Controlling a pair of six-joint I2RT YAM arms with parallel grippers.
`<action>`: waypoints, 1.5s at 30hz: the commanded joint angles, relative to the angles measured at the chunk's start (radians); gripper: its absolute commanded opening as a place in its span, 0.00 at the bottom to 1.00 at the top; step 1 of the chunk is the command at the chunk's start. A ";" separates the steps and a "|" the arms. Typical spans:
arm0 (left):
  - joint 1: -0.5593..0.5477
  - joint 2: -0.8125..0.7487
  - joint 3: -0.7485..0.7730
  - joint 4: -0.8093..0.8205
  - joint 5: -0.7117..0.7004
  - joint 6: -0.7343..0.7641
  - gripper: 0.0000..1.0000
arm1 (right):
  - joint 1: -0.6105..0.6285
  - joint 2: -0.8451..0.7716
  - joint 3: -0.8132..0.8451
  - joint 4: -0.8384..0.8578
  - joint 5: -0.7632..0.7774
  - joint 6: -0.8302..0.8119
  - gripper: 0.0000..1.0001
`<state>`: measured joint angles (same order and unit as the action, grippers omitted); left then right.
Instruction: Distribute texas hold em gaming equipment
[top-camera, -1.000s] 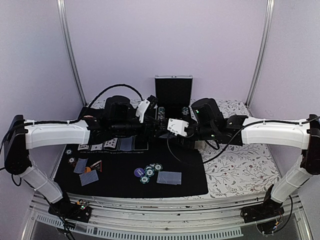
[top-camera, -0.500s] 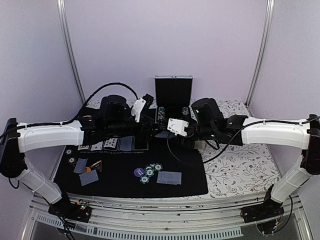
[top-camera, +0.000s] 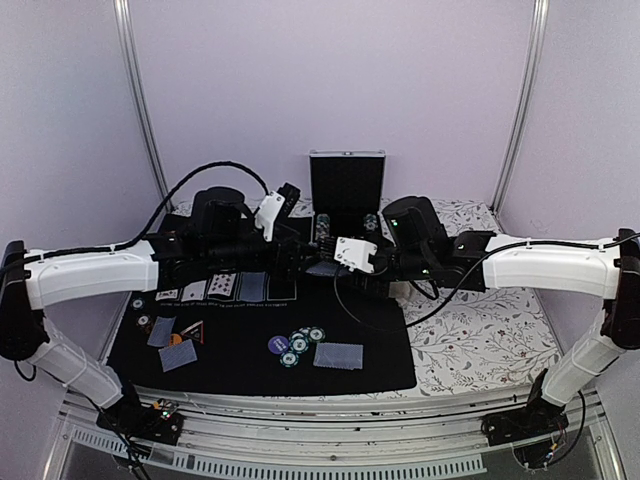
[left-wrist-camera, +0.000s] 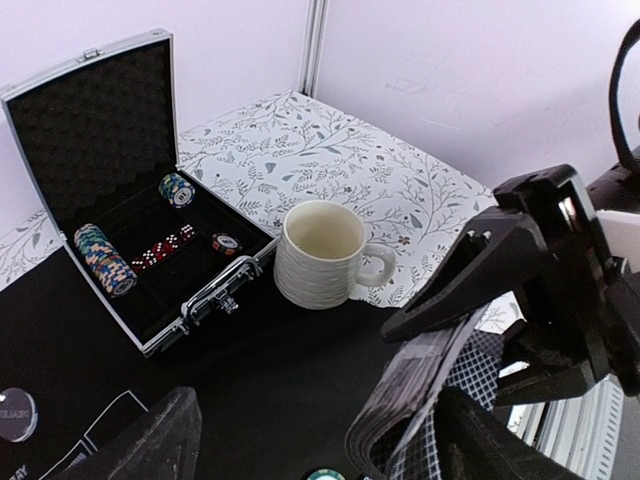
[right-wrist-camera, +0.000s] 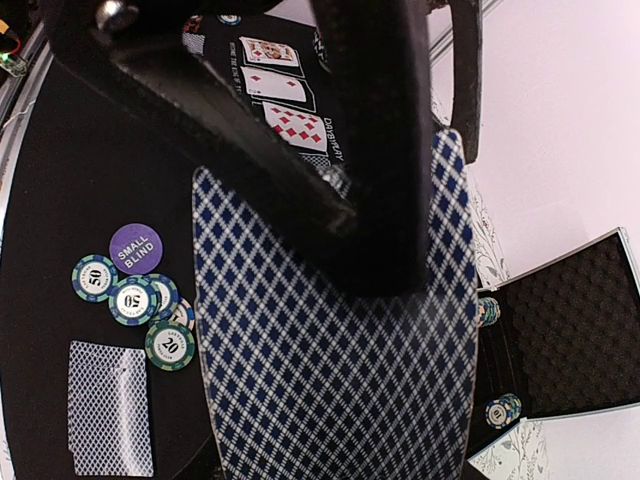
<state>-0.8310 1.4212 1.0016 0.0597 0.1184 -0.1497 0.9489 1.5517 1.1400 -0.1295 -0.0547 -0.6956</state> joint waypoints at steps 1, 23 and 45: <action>0.013 -0.033 -0.009 0.000 0.065 -0.010 0.83 | 0.008 -0.016 0.008 0.011 -0.009 0.004 0.42; 0.036 -0.020 0.034 -0.110 0.025 0.040 0.77 | 0.007 -0.016 0.002 0.014 -0.007 0.001 0.42; 0.061 -0.050 0.042 -0.105 0.264 0.085 0.43 | 0.008 -0.011 0.009 0.013 -0.011 0.005 0.42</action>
<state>-0.7818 1.3338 1.0164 -0.0368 0.3294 -0.0929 0.9489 1.5517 1.1397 -0.1295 -0.0612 -0.6960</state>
